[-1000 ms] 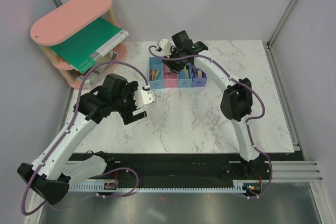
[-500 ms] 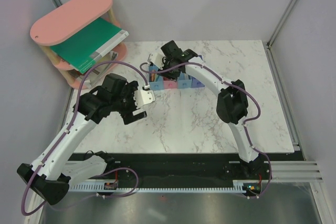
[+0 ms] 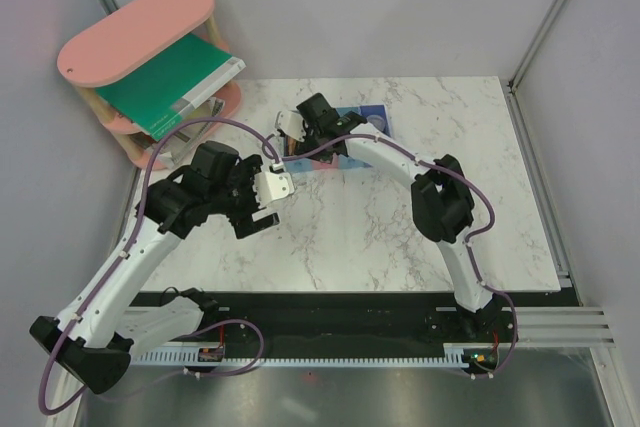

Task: Sort the stationery into containers
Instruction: Place the stationery in the storage box.

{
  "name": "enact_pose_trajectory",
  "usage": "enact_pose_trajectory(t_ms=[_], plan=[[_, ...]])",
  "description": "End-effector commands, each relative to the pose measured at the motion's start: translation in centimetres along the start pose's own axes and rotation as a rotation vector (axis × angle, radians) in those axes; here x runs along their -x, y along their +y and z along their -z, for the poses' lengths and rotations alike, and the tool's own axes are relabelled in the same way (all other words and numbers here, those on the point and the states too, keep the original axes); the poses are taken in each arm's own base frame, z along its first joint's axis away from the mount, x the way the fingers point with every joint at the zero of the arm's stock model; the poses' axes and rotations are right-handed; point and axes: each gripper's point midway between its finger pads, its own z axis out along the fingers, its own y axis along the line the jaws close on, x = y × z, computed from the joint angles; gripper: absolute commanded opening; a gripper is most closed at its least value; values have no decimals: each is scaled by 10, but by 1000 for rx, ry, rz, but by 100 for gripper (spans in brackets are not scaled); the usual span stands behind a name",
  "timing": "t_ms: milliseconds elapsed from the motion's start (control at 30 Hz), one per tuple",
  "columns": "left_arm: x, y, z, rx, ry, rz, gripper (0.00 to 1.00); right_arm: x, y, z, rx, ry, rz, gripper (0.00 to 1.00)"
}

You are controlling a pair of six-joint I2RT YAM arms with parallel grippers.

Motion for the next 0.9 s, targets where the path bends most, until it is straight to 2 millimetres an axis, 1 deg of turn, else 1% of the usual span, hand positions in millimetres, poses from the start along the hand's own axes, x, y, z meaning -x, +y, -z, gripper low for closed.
enact_pose_trajectory(t_ms=[0, 100, 133, 167, 200, 233, 267, 333, 400, 433, 467, 500, 533, 567, 600, 633, 667, 700, 733, 833, 867], plan=[[8, -2, 3, -3, -43, 26, 100, 17, -36, 23, -154, -52, -13, 80], [8, -2, 3, -3, -45, 25, 100, 19, -43, 27, -196, -55, -27, 81], [8, -2, 3, -1, -44, 25, 100, 19, -50, 34, -225, -56, -35, 81], [8, -2, 4, 1, -48, 23, 100, 19, -52, 34, -246, -61, -40, 81], [8, -3, 4, 0, -49, 24, 100, 18, -58, 37, -273, -57, -40, 81], [8, -2, 3, 2, -51, 22, 100, 10, -60, 39, -307, -29, -23, 81], [8, -3, 4, 2, -53, 23, 100, 13, -68, 42, -347, -39, -24, 82], [7, -4, 2, -3, -52, 24, 100, 9, -72, 46, -378, -26, -1, 82], [8, -4, 2, -1, -56, 26, 100, 14, -76, 54, -381, -52, -8, 82], [8, -4, 2, -1, -56, 28, 100, 18, -75, 58, -366, -77, -25, 82], [9, -3, 2, 1, -60, 28, 100, 22, -70, 60, -331, -104, -24, 82], [9, -3, 2, 1, -64, 29, 100, 27, -74, 70, -336, -131, -32, 82], [9, -4, 2, 0, -65, 29, 100, 27, -73, 71, -338, -136, -34, 82], [9, -4, 2, 0, -65, 29, 100, 31, -79, 74, -368, -150, -25, 82], [9, -4, 1, 0, -65, 29, 100, 27, -88, 81, -430, -125, -23, 82], [9, -4, 1, -1, -66, 27, 100, 21, -83, 76, -459, -102, -4, 82], [9, -4, 1, -1, -68, 28, 100, 26, -98, 82, -546, -120, 19, 82], [10, -4, 1, 1, -70, 29, 100, 22, -104, 86, -590, -109, 19, 82], [10, -4, 1, 1, -70, 29, 100, 21, -104, 85, -610, -108, 24, 82], [11, -2, 2, 5, -72, 28, 100, 24, -103, 83, -594, -114, 28, 83], [11, -3, 2, 5, -72, 27, 100, 20, -97, 81, -559, -99, 32, 83]])
